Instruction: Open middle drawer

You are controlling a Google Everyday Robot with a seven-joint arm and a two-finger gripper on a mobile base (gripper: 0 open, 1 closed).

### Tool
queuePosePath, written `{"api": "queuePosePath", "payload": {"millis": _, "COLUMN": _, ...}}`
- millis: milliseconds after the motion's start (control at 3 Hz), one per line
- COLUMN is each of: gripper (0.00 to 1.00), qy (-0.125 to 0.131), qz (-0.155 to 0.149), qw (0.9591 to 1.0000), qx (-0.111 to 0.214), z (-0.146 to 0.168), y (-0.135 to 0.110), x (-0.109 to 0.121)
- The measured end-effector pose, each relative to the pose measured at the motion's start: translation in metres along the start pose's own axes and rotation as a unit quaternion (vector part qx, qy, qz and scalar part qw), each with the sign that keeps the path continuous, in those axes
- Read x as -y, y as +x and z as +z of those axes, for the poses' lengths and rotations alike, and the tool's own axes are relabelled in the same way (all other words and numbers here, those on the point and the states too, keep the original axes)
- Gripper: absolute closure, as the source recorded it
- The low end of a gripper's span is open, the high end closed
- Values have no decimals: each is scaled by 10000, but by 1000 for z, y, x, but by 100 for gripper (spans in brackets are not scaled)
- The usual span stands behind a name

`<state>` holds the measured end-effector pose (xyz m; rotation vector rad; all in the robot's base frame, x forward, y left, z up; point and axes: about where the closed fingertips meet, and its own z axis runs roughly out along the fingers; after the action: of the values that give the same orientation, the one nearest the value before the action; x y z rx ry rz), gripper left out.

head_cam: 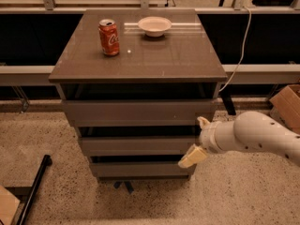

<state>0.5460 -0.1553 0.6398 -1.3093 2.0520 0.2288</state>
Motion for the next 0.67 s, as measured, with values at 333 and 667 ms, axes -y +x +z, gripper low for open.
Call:
{"api": "queuePosePath", "payload": {"millis": 333, "gripper": 0, "qy": -66, "qz": 74, "qw": 9998, "qx": 143, "z": 32, "y": 8, "x": 0}}
{"api": "queuePosePath", "payload": {"millis": 667, "gripper": 0, "qy": -172, "qz": 213, "qw": 9995, "qx": 186, "z": 68, "y": 24, "x": 2}}
